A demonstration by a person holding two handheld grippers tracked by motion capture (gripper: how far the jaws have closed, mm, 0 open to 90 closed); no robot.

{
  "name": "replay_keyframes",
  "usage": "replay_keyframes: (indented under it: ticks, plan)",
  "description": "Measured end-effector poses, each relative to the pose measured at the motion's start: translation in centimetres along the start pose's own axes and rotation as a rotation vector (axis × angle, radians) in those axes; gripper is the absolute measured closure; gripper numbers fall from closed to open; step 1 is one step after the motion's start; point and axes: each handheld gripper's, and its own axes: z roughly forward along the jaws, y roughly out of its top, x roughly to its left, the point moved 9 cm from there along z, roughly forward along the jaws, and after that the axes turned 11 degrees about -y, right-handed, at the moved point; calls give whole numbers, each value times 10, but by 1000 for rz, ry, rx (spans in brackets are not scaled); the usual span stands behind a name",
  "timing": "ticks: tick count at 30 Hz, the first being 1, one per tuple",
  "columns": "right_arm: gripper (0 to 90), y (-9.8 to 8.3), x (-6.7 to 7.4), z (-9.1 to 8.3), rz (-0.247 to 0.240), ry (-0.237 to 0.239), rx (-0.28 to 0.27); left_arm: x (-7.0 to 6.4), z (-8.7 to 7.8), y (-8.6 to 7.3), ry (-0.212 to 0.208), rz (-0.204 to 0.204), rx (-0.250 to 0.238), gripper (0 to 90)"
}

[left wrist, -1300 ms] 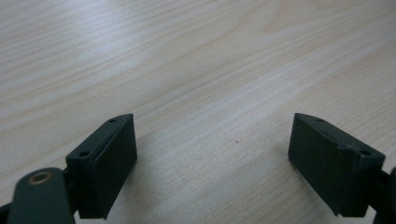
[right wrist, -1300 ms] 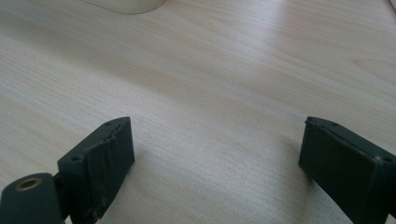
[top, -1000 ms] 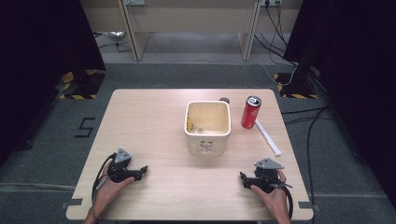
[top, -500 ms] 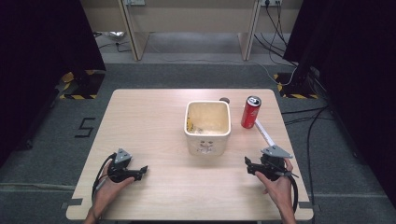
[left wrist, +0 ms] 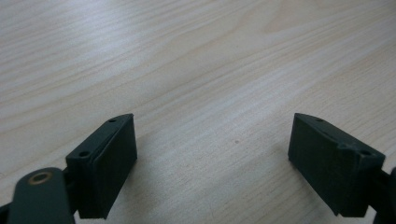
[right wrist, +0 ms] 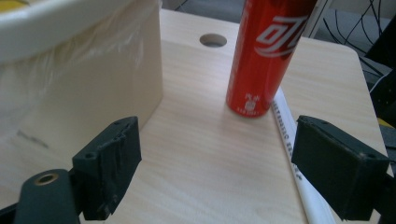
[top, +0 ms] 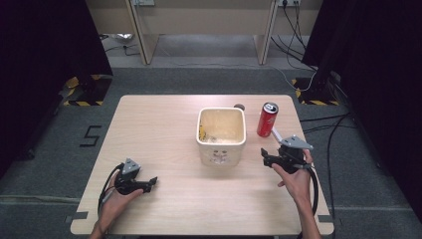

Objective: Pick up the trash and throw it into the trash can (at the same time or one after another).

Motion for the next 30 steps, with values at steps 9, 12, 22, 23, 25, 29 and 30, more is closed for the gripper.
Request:
replay_keyframes:
  ticks: [9,12,22,23,25,29,30]
  plan:
    - [157,28,-10,17,10,-17,-17,0,0,0,0,0,0,147]
    - [156,33,-14,28,27,-23,-10,0,0,0,0,0,0,146]
    - [156,43,-20,48,46,-39,-15,0,0,0,0,-1,-1,146]
    - [156,45,-22,55,48,-48,-13,0,0,0,0,-1,-1,146]
    - [156,45,-21,57,49,-47,-11,0,0,0,0,-1,-1,146]
    - [156,46,-25,74,68,-54,15,0,0,0,0,-2,-2,146]
    - [156,46,-27,78,61,-69,15,0,0,0,0,-2,-2,147]
